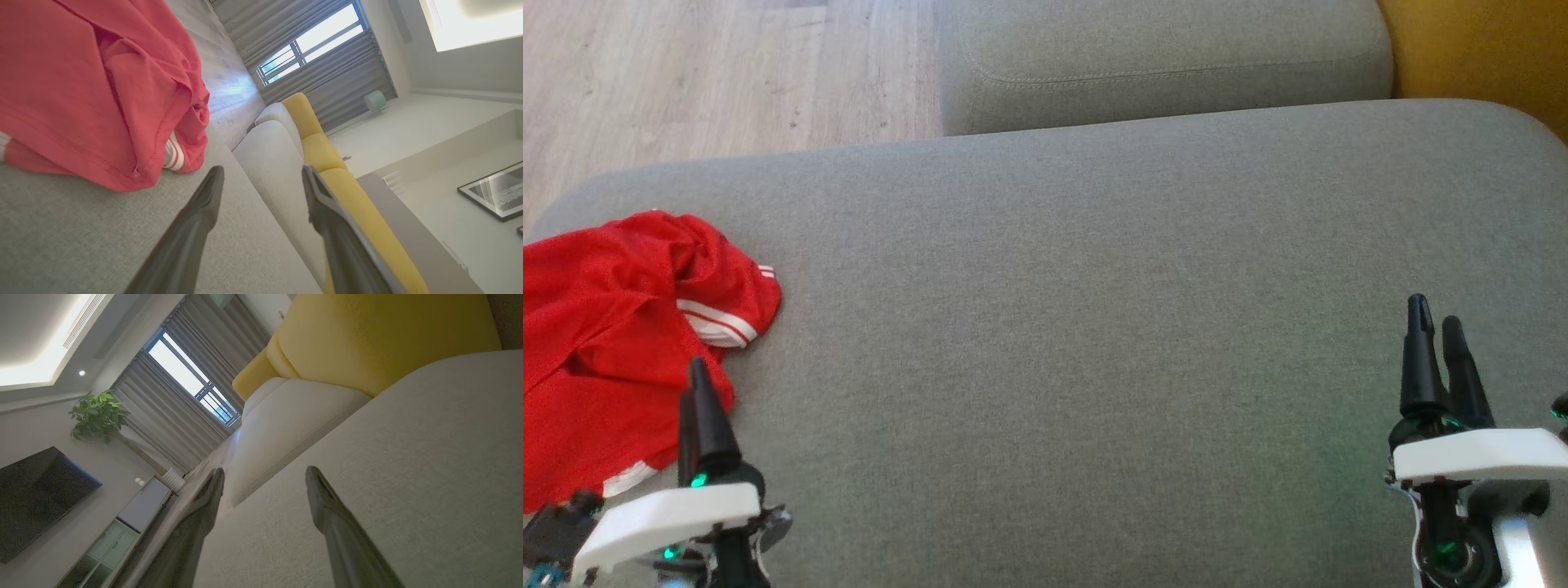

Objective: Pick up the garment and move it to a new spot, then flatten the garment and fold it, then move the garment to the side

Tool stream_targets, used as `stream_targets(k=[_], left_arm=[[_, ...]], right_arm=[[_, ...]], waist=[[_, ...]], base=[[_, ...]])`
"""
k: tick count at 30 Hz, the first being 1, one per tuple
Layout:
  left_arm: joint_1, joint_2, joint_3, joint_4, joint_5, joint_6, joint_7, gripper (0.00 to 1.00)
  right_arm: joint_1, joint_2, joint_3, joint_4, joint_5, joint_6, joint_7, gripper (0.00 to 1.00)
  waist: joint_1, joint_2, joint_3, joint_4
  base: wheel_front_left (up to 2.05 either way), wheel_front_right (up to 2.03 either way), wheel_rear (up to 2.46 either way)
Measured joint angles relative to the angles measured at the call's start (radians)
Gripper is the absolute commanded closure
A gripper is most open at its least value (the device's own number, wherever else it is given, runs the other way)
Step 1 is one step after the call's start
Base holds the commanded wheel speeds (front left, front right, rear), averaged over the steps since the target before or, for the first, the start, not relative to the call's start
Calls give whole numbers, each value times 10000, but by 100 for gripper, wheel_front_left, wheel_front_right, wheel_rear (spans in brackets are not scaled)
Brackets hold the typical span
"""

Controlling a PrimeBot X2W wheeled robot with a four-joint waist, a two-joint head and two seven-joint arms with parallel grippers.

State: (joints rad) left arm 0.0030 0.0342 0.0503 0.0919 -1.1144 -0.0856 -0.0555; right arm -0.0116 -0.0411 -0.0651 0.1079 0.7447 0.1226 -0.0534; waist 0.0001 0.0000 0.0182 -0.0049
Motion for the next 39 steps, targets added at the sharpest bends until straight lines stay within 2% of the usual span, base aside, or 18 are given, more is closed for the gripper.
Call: stream_targets(k=[6,29,31,39], left_arm=[[0,2,-291,-207,823,105,-107,0],[5,52,-1956,-468,5789,372,-796,0],[5,198,-2199,-462,6514,663,-872,0],[2,506,-2838,-516,7618,1208,-1058,0]], right_arm=[[0,-2,27,-125,-802,0,-128,0],[2,-2,276,-577,-4280,2,-798,0],[3,-2,284,-619,-4761,2,-884,0],[2,-2,385,-688,-6004,2,-1099,0]], waist=[[0,0,19,-56],[0,0,120,-201],[0,0,128,-195],[0,0,162,-181]], base=[[0,0,0],[0,0,0],[0,0,0],[0,0,0]])
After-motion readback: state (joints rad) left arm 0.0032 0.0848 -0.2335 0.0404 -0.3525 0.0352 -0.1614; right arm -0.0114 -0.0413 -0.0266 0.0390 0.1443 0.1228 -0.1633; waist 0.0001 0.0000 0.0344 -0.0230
